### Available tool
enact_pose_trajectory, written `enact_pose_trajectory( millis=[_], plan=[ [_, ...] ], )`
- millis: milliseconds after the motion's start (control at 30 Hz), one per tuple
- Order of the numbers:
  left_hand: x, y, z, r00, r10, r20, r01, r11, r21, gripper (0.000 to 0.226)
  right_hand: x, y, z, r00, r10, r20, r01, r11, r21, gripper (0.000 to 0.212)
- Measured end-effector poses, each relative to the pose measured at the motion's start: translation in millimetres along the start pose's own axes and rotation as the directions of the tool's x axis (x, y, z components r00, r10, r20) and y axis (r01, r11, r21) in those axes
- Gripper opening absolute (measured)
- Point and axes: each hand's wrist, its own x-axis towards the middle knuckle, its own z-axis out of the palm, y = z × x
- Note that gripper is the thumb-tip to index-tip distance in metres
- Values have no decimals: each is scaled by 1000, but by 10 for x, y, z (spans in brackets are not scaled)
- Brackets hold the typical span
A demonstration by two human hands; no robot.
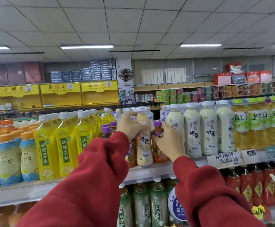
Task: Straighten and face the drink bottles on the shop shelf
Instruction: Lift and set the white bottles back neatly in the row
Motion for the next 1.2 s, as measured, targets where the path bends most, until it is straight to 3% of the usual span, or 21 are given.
enact_pose_trajectory(
  millis=[267,467,600,733,933,1000,1133,1200],
  plan=[
    [-25,169,-154,995,24,-101,-47,973,-226,74,-31,43,16,999,-36,-9,36,999,37,42],
    [-82,589,-461,968,187,-170,-224,945,-238,68,-33,-6,17,998,-52,-18,53,997,53,28],
    [-163,776,-674,944,253,-213,-300,927,-224,62,-10,-72,71,998,-53,-26,54,998,33,38],
    [-238,858,-889,918,305,-252,-356,916,-187,64,-41,-193,161,997,-82,-14,83,991,109,28],
    [-341,800,-1032,920,290,-262,-343,921,-185,70,-155,-248,318,994,-106,40,97,979,177,34],
    [-355,757,-1019,931,269,-248,-318,930,-183,66,-144,-241,325,994,-91,66,79,982,169,44],
    [-368,727,-903,942,259,-213,-301,932,-201,60,-153,-250,289,988,-113,107,94,981,168,38],
    [-357,728,-844,944,263,-198,-302,931,-206,55,-184,-248,268,983,-139,121,115,975,187,47]
  ],
)
